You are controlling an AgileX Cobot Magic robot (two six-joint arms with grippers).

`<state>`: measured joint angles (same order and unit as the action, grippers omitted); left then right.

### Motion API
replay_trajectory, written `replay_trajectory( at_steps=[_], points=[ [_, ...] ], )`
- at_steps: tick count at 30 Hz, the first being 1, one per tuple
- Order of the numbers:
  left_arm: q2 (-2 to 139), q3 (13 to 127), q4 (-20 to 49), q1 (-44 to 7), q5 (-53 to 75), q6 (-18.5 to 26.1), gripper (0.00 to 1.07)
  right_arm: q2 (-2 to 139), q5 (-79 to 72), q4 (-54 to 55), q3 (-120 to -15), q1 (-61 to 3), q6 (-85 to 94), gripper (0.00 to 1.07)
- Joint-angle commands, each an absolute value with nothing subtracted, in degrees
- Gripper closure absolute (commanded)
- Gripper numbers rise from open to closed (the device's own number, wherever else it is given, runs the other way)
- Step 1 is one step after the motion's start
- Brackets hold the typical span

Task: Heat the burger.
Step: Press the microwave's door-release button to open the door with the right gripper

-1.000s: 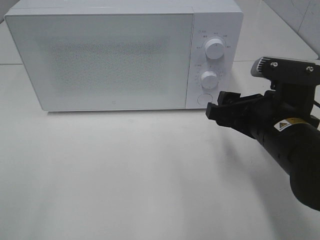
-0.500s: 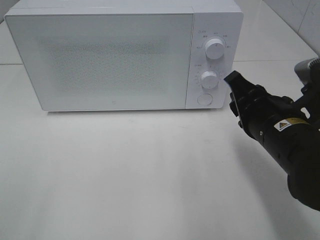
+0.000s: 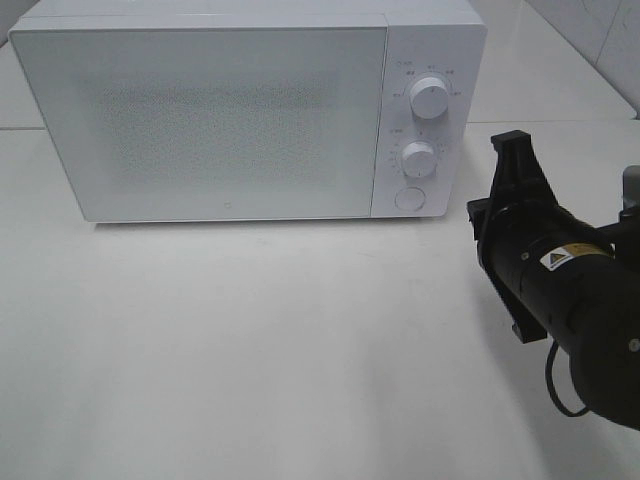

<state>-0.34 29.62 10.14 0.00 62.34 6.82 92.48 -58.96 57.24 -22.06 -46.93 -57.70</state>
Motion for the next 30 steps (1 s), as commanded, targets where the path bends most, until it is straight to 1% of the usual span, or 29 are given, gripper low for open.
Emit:
replay_trajectory(
  at_steps=[1, 4, 9, 18, 20, 23, 24, 30],
  points=[
    [-1.26, 29.62, 10.37, -0.11, 61.48, 6.93, 0.07, 94.31, -58.67, 56.49, -22.80, -46.75, -60.96, 1.07],
    [-1.26, 29.62, 10.37, -0.11, 61.48, 6.93, 0.07, 97.12, -58.90, 55.69, -23.55, -46.75, -64.80, 1.07],
    [-1.26, 29.62, 10.37, -0.11, 61.48, 6.93, 0.07, 101.18, -59.19, 51.45, -25.73, -46.70, -69.96, 1.07],
    [-1.26, 29.62, 10.37, -0.11, 61.48, 6.93, 0.07, 105.77, -59.07, 51.22, -28.93, -46.24, -72.65, 1.07],
    [-1.26, 29.62, 10.37, -0.11, 61.48, 6.93, 0.07, 107.31, -58.50, 48.59, -30.31, -44.35, -73.97, 1.07],
    [-1.26, 29.62, 10.37, -0.11, 61.48, 6.93, 0.07, 107.72, -58.50, 47.56, -30.83, -43.60, -74.77, 1.07],
    [-1.26, 29.62, 10.37, -0.11, 61.48, 6.93, 0.07, 108.58, -58.44, 46.18, -31.91, -42.28, -75.97, 1.07],
    [-1.26, 29.62, 10.37, -0.11, 61.48, 6.93, 0.07, 110.58, -55.29, 44.58, -34.84, -38.67, -75.97, 1.07]
  ],
)
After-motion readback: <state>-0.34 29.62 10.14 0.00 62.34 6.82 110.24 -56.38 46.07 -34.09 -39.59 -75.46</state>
